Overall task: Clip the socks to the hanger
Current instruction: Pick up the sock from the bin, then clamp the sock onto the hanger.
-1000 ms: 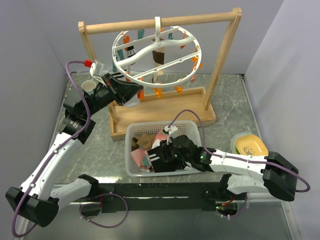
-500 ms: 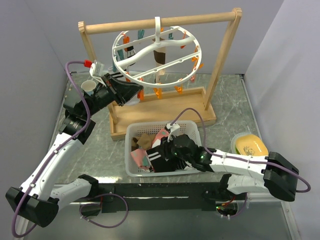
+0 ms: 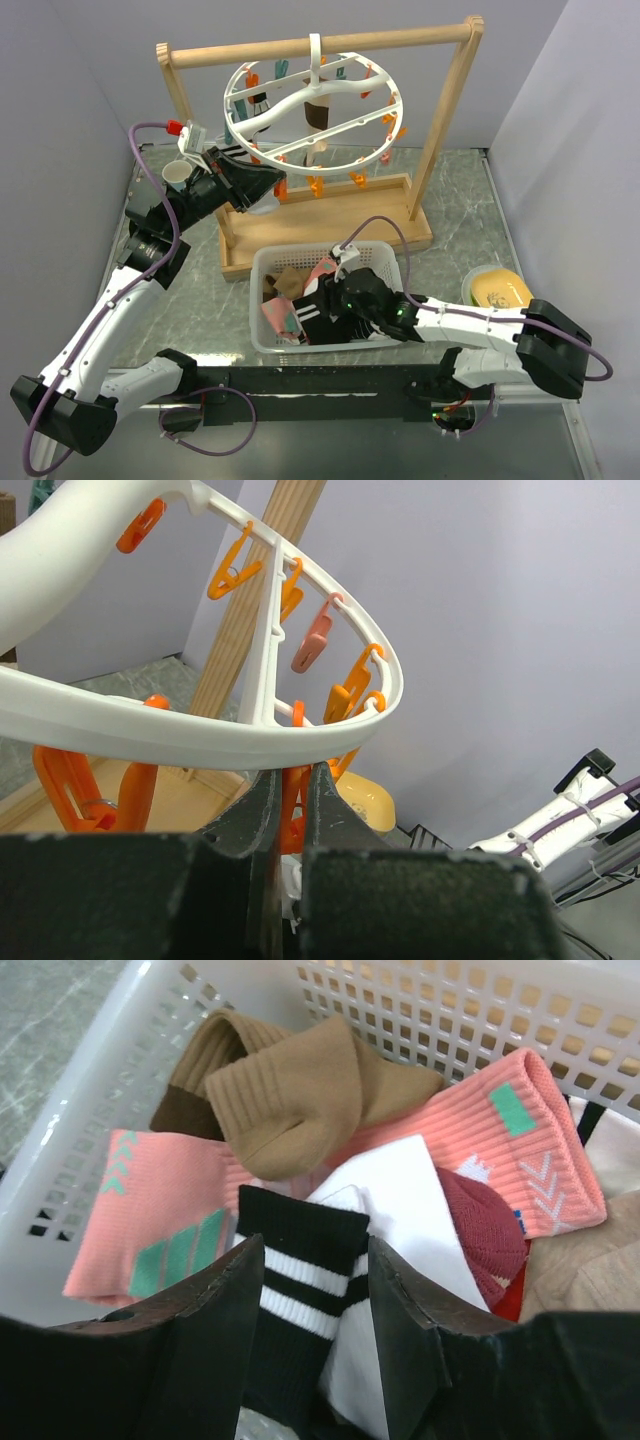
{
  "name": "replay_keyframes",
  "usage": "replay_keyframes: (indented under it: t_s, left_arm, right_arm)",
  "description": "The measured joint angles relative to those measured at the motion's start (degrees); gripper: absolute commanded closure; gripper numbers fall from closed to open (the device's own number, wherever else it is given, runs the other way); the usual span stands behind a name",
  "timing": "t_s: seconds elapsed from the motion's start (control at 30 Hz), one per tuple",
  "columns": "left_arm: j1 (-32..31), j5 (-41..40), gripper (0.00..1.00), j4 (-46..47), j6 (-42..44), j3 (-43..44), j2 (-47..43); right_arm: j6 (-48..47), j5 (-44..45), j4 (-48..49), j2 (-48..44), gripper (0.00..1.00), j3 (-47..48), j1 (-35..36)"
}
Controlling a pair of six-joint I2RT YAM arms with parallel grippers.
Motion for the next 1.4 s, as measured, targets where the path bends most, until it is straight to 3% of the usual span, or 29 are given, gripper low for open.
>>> replay_keyframes:
  t_s: [0.17, 0.33, 0.37, 0.53, 0.97, 1.2, 1.4]
  left_arm:
    - [0.0, 0.0, 0.99, 0.0, 0.0, 0.0, 0.0]
    - [0.0, 0.0, 0.99, 0.0, 0.0, 0.0, 0.0]
    - [0.0, 0.0, 0.99, 0.0, 0.0, 0.0, 0.0]
    - [0.09, 0.0, 0.99, 0.0, 0.0, 0.0, 0.0]
    - [0.31, 0.0, 0.99, -0.15, 0.04, -0.04, -0.28]
    - [0.42, 0.15, 0.99, -0.11, 0.04, -0.04, -0.35]
    - [0.46, 0.7, 0.99, 0.35, 0.0, -0.2, -0.35]
  right_arm:
    - [0.42, -0.74, 1.05, 2.86, 0.56, 0.0, -0.68]
    - [0.7, -1.77, 2.16, 3.91, 0.77, -0.02, -1.16]
    - [0.79, -1.95, 2.47, 3.91, 0.85, -0.02, -1.22]
    - [1.05, -2.45, 3.48, 3.3, 1.0, -0.02, -1.38]
    - [-0.28, -2.93, 1.29, -6.54, 1.0, 0.39, -1.38]
    - [-6.21, -2.54, -1.7, -15.58, 1.0, 12.59, -1.38]
    - [-10.73, -2.58, 0.35, -17.46, 1.0, 20.15, -1.38]
